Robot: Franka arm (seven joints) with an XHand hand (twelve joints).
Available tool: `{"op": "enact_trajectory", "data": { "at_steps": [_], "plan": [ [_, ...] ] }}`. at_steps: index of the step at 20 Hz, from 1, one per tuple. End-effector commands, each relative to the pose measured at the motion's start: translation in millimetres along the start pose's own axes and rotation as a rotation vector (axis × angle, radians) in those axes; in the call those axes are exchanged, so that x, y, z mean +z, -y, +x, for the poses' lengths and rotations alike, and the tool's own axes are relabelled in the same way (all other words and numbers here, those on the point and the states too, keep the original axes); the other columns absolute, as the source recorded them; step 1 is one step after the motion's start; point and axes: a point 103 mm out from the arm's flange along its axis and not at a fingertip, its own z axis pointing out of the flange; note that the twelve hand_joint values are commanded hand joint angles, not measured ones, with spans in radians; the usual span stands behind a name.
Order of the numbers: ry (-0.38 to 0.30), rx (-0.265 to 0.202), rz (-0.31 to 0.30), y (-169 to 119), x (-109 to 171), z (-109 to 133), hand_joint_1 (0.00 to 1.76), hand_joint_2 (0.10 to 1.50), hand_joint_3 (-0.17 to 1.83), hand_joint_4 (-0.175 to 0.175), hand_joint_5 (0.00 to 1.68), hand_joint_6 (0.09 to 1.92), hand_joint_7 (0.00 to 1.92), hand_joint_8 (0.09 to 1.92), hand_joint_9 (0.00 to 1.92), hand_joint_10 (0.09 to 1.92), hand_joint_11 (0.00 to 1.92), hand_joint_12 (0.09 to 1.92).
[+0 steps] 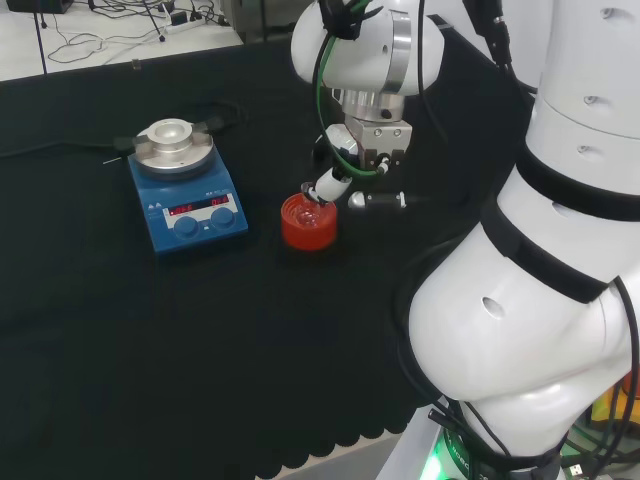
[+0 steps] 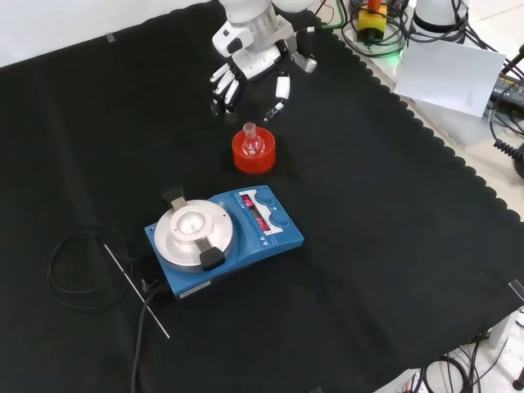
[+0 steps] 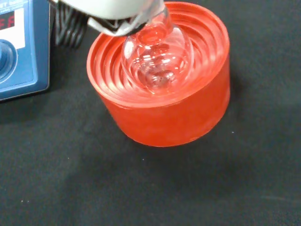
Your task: Pick up the round-bottom flask.
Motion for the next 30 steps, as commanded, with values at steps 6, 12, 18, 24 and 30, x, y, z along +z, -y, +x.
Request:
{"op": "enact_trajectory", "data": {
  "at_steps": [6,12,18,24,30],
  "plan": [
    [-0.01,-0.021,0.003,-12,11,4,0.97,0.61,0.72,-0.054,0.62,0.64,0.27,0.69,0.47,0.69,0.18,1.39],
    [-0.011,-0.014,0.013,-16,17,0,0.98,0.61,0.72,-0.055,0.63,0.65,0.28,0.69,0.47,0.69,0.19,1.39],
    [-0.011,-0.018,0.014,-19,21,-2,0.98,0.61,0.73,-0.058,0.68,0.68,0.28,0.69,0.48,0.69,0.2,1.39],
    [-0.008,-0.026,0.003,-24,24,1,0.99,0.61,0.73,-0.062,0.72,0.71,0.29,0.7,0.49,0.69,0.22,1.39],
    [0.006,-0.029,-0.007,-24,24,3,1.01,0.6,0.74,-0.069,0.78,0.74,0.31,0.7,0.51,0.69,0.24,1.38]
  ]
}}
